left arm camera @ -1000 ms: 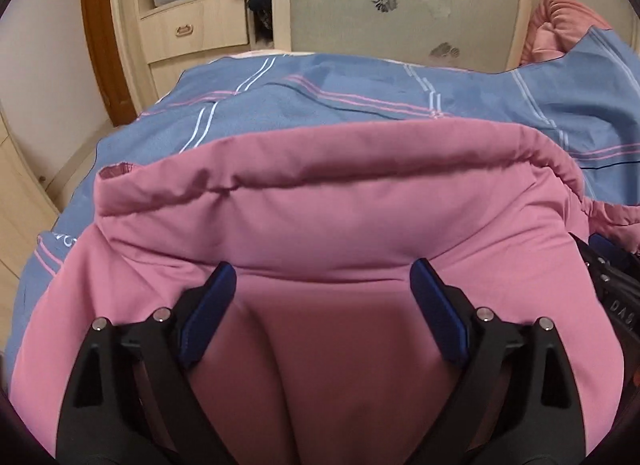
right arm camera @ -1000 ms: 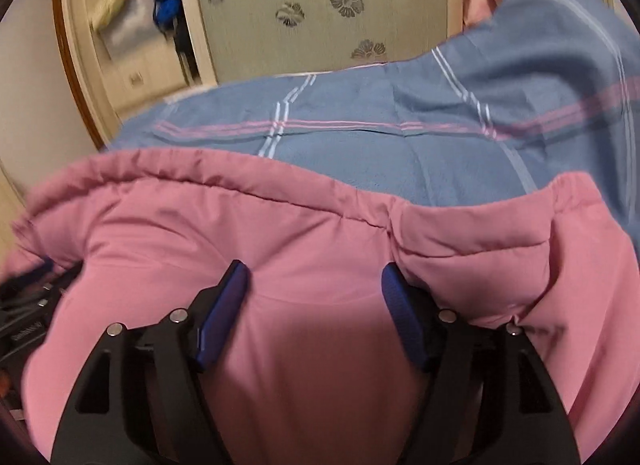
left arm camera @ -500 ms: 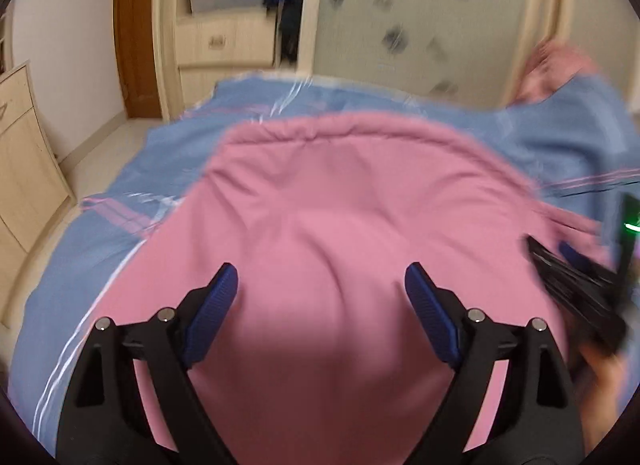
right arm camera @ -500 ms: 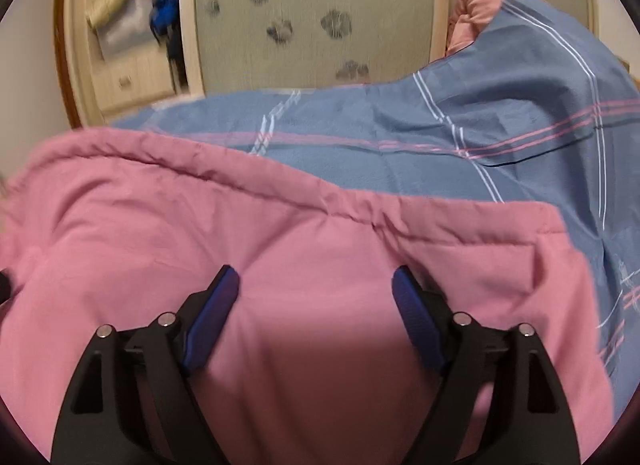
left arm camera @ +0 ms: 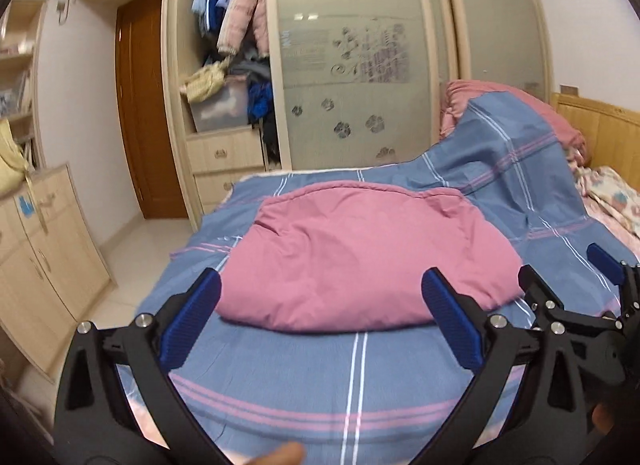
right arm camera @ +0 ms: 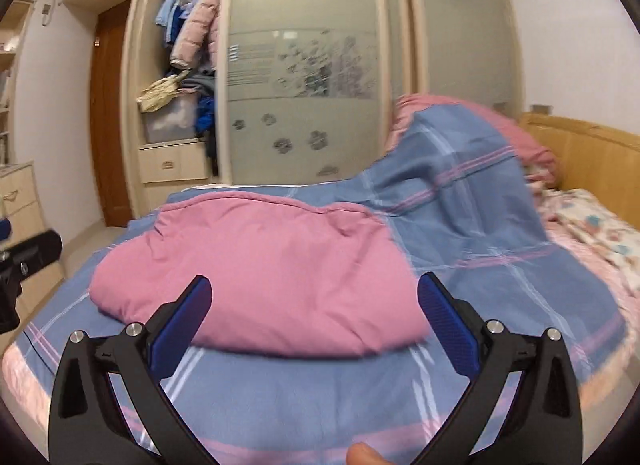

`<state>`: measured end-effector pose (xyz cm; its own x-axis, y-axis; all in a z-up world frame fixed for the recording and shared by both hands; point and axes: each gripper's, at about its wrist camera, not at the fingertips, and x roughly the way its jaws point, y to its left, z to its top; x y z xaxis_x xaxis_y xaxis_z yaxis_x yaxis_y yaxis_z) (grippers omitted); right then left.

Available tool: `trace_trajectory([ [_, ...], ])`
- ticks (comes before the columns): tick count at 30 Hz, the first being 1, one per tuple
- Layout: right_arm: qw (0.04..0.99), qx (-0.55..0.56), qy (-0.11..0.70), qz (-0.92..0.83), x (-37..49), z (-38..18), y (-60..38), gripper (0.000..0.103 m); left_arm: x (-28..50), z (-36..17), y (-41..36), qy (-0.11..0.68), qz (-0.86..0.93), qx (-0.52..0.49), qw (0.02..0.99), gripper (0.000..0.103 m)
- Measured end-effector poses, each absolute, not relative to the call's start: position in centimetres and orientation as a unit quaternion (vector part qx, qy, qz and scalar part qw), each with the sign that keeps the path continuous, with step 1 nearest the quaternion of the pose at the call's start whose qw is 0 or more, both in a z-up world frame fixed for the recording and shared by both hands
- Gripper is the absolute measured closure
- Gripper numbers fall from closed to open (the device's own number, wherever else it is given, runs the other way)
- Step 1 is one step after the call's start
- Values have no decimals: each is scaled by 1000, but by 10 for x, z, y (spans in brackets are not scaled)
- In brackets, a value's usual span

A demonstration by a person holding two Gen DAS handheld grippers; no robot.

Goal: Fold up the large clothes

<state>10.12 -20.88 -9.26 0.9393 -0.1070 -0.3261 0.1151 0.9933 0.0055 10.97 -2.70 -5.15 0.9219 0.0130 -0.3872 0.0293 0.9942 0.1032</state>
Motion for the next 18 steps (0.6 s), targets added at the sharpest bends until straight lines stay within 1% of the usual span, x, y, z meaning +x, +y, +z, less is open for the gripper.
trace_trajectory([
  [4, 986, 4, 159, -52, 61, -69, -205, 1, 56, -37, -39, 174, -9, 60, 983, 2],
  [10, 986, -16, 152, -69, 15, -47, -197, 1, -1, -22, -34, 170, -13, 37, 985, 2],
  [15, 986, -36, 151, -67, -5, -42, -188, 1, -30, -16, -29, 162, -2, 34, 986, 2],
  [18, 987, -50, 136, -67, -14, -38, -183, 1, -39, -14, -25, 160, -12, 18, 987, 2],
])
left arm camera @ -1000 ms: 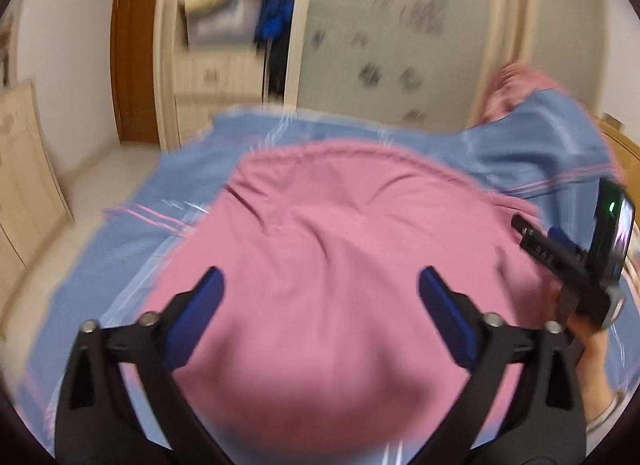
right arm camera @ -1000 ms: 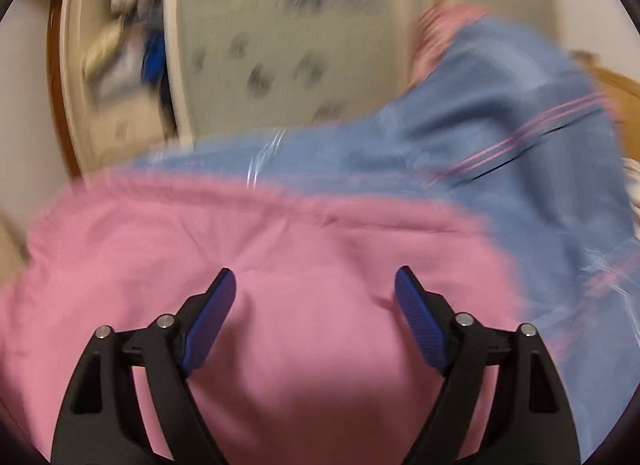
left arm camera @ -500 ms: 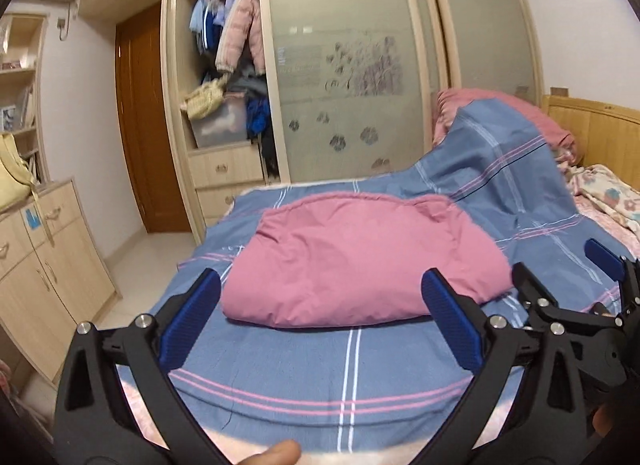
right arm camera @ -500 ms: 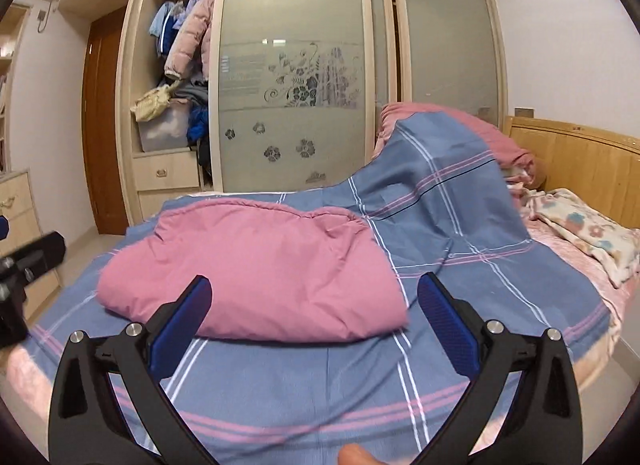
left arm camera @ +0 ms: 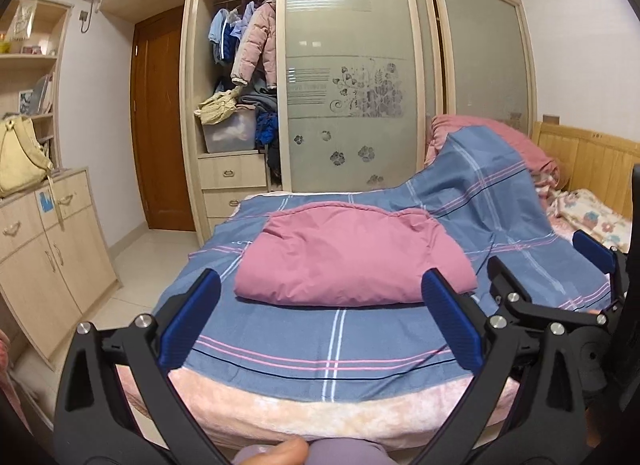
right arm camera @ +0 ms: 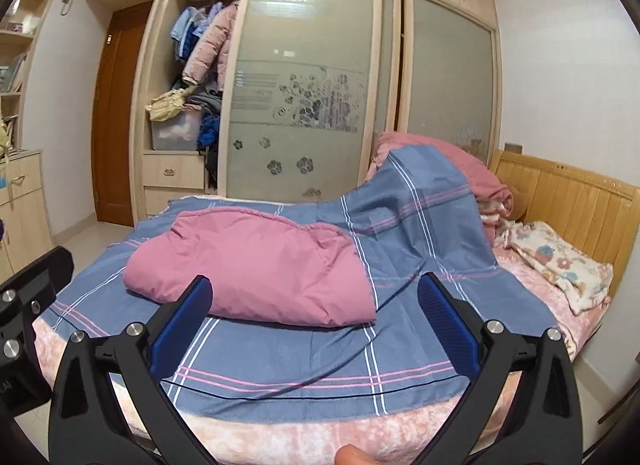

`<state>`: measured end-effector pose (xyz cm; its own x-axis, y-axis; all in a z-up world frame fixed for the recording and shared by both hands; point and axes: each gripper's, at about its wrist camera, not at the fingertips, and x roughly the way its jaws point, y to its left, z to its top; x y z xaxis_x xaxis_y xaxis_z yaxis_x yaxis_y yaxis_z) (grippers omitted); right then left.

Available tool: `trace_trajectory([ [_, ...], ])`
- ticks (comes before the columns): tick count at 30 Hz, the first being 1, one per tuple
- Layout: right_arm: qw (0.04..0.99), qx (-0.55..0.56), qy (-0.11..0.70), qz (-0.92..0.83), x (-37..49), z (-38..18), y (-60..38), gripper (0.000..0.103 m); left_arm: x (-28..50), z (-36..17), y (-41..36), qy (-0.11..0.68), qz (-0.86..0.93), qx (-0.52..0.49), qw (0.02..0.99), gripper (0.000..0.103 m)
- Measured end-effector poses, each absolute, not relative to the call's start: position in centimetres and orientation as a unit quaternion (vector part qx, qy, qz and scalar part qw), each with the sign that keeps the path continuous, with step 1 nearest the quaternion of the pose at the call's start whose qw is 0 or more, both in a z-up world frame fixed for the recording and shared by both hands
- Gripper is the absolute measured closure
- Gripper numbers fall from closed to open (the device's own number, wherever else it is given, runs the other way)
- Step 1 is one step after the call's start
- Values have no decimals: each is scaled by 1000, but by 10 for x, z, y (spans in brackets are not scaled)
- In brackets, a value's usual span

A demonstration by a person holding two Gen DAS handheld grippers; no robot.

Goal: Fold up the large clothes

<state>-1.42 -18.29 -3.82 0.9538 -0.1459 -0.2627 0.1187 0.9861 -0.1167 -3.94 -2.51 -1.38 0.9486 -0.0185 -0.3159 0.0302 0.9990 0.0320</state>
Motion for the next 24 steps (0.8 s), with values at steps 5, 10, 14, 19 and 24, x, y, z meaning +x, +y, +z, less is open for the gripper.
trace_trajectory([
  [5, 988, -69, 113, -78, -29, -32, -175, 1, -44, -10, -25, 156, -17, 17, 987, 2],
  [10, 988, -69, 114, -81, -32, -32, -174, 1, -46, -9, -27, 156, -28, 19, 987, 2],
  [14, 988, -63, 116, -80, -33, -33, -177, 1, -48, -8, -32, 154, -27, 29, 987, 2],
  [19, 988, -51, 121, -80, -32, -33, -182, 1, -50, -7, -35, 153, -30, 32, 987, 2],
  [24, 988, -45, 119, -83, -33, -33, -183, 1, -50, -7, -36, 153, -28, 32, 987, 2],
])
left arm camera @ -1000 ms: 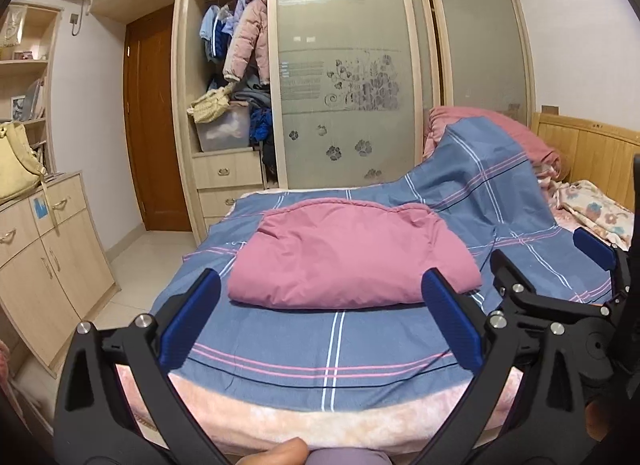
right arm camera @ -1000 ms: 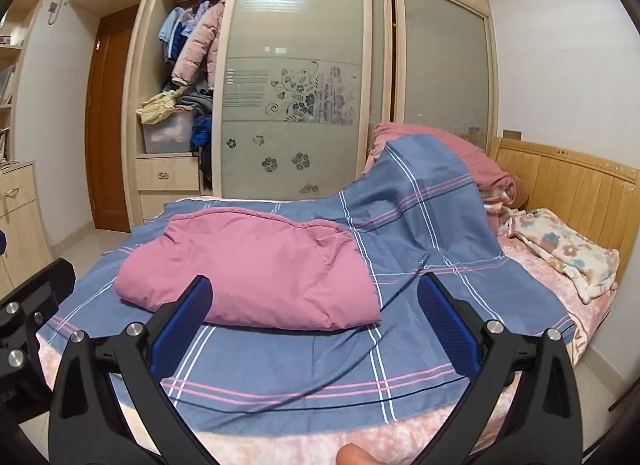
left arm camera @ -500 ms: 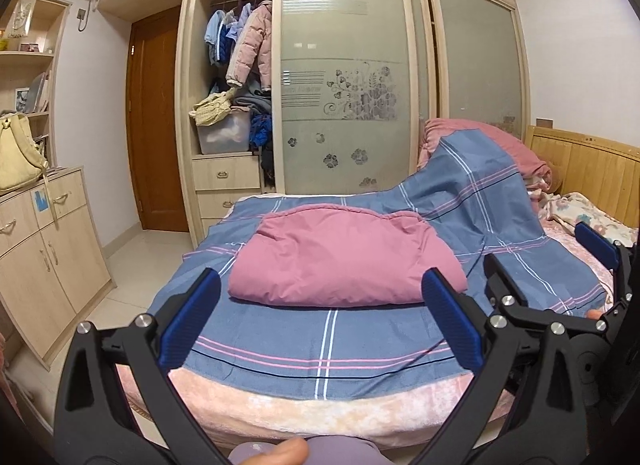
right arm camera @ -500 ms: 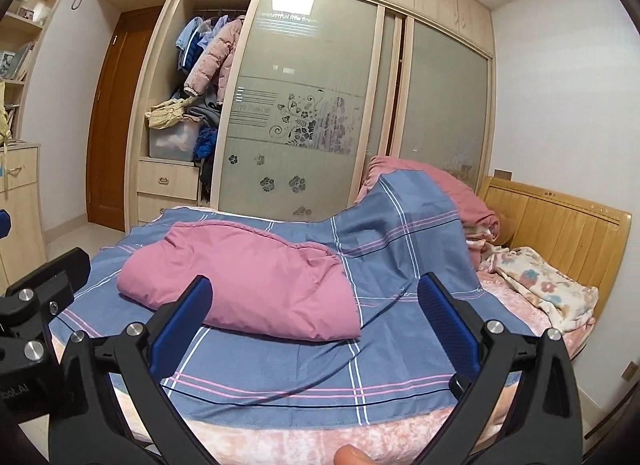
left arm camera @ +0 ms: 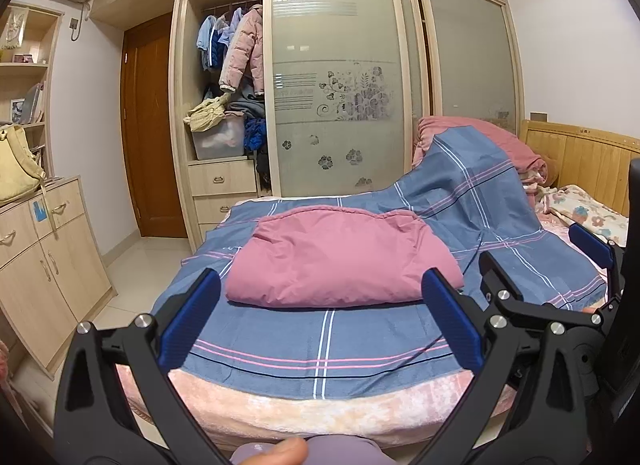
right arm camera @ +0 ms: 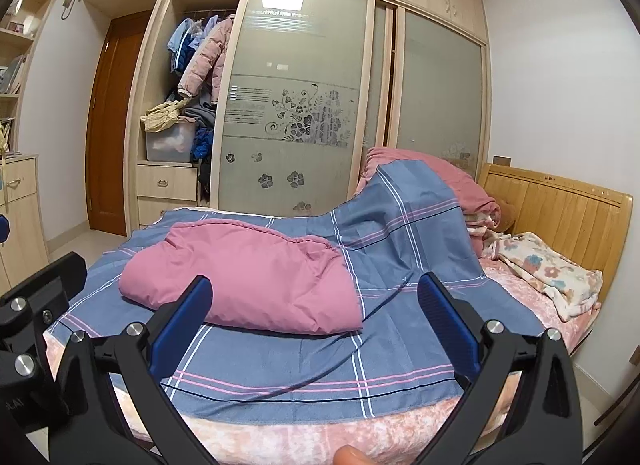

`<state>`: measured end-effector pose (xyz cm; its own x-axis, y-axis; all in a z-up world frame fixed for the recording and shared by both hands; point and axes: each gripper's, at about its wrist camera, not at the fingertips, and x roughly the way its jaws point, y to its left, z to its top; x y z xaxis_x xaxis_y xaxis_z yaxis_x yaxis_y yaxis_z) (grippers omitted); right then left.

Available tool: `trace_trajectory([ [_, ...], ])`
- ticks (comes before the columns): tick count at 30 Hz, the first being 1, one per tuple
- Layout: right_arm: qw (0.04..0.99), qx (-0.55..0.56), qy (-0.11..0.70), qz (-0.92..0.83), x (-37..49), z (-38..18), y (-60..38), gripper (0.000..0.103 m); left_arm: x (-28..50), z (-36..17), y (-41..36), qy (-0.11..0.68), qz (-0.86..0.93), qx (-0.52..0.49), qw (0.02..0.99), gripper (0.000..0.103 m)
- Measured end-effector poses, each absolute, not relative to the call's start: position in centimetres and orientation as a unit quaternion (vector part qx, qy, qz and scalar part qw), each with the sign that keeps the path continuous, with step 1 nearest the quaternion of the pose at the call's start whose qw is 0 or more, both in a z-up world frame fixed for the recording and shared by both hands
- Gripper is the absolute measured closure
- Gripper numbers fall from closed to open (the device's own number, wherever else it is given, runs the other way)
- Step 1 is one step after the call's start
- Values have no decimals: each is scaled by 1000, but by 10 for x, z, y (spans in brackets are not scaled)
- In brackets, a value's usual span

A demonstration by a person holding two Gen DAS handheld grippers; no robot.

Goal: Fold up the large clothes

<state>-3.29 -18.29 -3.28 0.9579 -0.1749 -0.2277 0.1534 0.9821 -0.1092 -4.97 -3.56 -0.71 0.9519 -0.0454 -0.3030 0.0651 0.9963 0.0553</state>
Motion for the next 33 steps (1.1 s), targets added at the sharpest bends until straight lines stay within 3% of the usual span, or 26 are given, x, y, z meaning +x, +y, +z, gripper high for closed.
trace_trajectory([
  [33, 989, -37, 131, -64, -35, -33, -185, 1, -49, -10, -32, 161, -20, 27, 986, 2],
])
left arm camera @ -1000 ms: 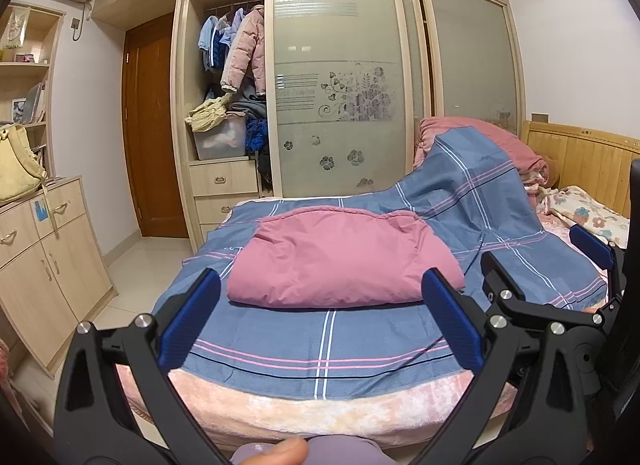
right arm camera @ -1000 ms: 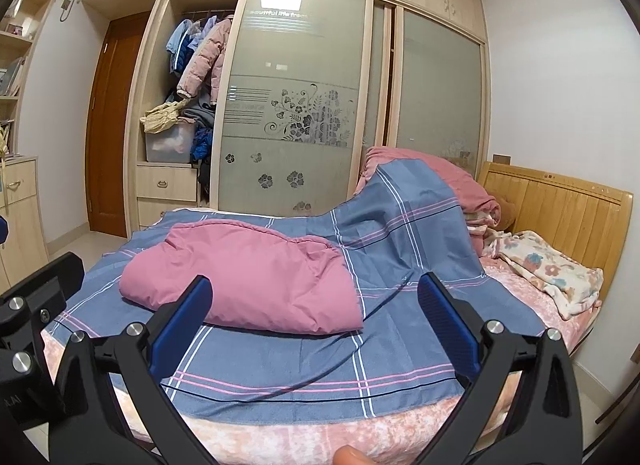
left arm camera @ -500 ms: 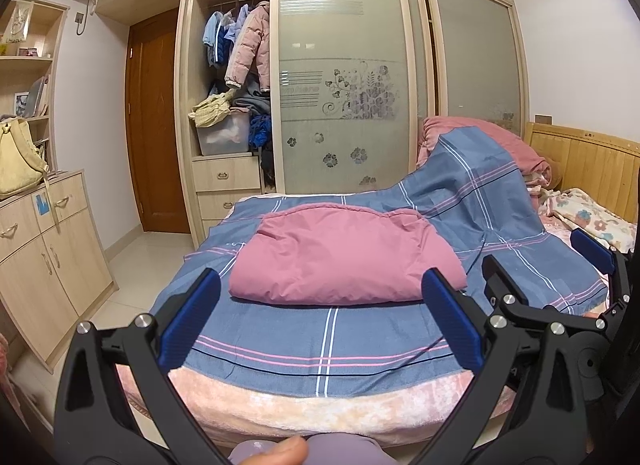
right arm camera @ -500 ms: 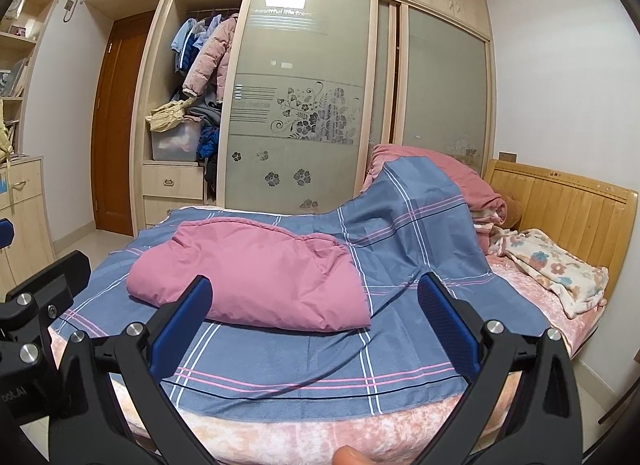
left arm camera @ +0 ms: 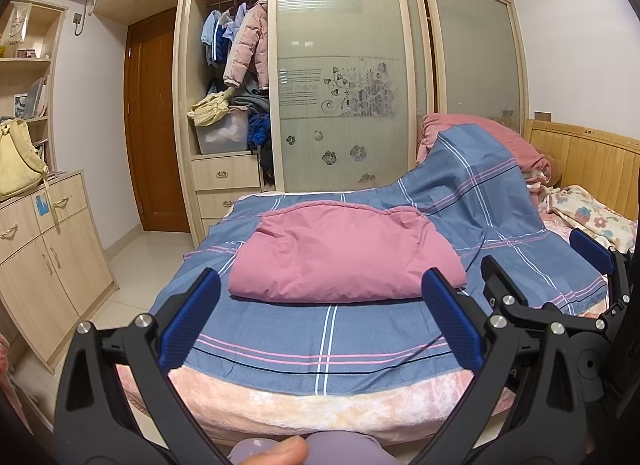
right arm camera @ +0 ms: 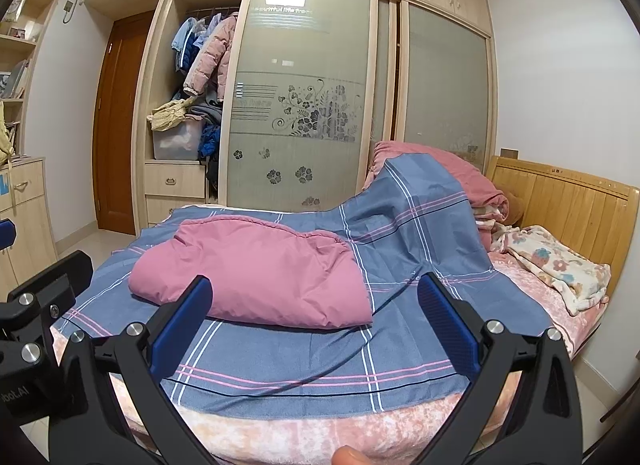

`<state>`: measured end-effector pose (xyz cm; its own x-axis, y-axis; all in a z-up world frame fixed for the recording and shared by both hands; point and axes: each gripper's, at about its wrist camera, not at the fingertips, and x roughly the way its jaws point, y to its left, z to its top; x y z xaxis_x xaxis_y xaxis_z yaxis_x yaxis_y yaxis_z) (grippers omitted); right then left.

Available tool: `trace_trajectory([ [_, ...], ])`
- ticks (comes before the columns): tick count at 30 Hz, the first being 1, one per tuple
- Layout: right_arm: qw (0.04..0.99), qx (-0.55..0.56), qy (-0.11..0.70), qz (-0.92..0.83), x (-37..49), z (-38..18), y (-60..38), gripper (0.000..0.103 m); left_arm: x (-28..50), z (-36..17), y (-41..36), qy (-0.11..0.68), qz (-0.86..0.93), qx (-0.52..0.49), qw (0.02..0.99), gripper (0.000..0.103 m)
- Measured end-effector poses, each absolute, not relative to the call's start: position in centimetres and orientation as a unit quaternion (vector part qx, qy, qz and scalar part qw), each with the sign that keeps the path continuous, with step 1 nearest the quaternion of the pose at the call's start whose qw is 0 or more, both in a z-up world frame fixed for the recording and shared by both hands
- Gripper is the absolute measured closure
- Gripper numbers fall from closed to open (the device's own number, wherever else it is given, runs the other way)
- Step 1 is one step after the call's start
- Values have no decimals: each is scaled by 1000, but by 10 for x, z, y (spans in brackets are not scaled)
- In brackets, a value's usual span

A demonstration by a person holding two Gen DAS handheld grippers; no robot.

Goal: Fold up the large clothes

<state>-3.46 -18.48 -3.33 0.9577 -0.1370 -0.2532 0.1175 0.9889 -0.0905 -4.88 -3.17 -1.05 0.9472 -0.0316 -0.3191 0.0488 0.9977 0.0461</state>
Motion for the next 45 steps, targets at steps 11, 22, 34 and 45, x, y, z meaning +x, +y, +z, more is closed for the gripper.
trace_trajectory([
  [11, 988, -35, 137, -62, -34, -36, -182, 1, -45, -12, -28, 169, -21, 24, 985, 2],
  [22, 988, -33, 140, -60, -33, -37, -183, 1, -40, -16, -26, 176, -27, 20, 984, 2],
  [34, 987, -32, 146, -59, -30, -40, -185, 1, -38, -19, -26, 180, -26, 21, 983, 2],
  [45, 987, -36, 147, -57, -30, -41, -184, 1, -35, -23, -26, 182, -27, 22, 983, 2],
])
